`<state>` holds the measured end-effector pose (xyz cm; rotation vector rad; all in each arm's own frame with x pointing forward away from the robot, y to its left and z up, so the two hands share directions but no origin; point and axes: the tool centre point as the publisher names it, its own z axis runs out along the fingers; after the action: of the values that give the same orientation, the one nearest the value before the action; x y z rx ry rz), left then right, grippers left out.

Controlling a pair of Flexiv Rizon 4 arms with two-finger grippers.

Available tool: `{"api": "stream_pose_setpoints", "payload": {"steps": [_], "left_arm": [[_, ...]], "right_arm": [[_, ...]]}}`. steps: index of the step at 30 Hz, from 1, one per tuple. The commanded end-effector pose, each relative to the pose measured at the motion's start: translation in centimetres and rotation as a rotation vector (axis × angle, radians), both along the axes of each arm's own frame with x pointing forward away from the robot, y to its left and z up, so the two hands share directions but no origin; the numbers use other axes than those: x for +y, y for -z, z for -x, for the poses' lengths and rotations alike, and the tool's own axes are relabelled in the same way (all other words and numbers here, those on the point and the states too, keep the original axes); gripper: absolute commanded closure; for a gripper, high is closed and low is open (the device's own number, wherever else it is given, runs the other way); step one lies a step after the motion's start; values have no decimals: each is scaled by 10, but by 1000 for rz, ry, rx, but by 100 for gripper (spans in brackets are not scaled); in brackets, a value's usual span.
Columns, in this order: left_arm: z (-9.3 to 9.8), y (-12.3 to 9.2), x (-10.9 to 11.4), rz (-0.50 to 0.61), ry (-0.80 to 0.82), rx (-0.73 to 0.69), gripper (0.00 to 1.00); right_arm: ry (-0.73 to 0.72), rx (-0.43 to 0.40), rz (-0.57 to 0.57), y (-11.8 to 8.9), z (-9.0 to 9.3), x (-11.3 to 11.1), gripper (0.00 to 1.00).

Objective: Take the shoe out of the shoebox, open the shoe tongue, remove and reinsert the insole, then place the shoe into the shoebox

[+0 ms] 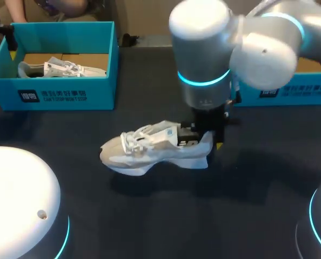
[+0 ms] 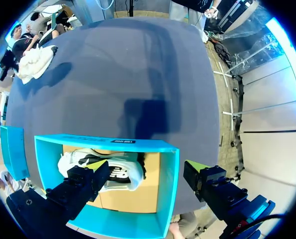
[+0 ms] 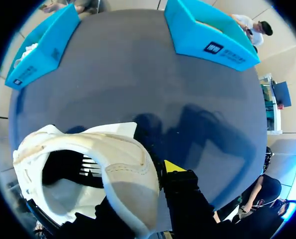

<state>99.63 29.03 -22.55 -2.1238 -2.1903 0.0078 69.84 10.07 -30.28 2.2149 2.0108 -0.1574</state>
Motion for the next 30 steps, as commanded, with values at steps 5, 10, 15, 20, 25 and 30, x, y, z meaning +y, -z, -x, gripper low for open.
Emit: {"api": "stream_pose_setpoints", "payload": {"steps": [5,10,15,20,25,30], "left_arm": [[1,0,0,-1,1,-1,0],[1,0,0,-1,1,-1,0],[1,0,0,-1,1,-1,0],[1,0,0,-1,1,-1,0],[1,0,0,-1,1,-1,0],[1,0,0,-1,1,-1,0]], "right_arm": [[4,12,19,37,-7,10,100],[-7,14,31,49,-9,9,100],[-6,25,30,57,-7,10,100],[-1,31,9,65,-5,11,100],[-3,41,-1,73,2,14,100],[-8,49,-11,81,7,15,100]]}}
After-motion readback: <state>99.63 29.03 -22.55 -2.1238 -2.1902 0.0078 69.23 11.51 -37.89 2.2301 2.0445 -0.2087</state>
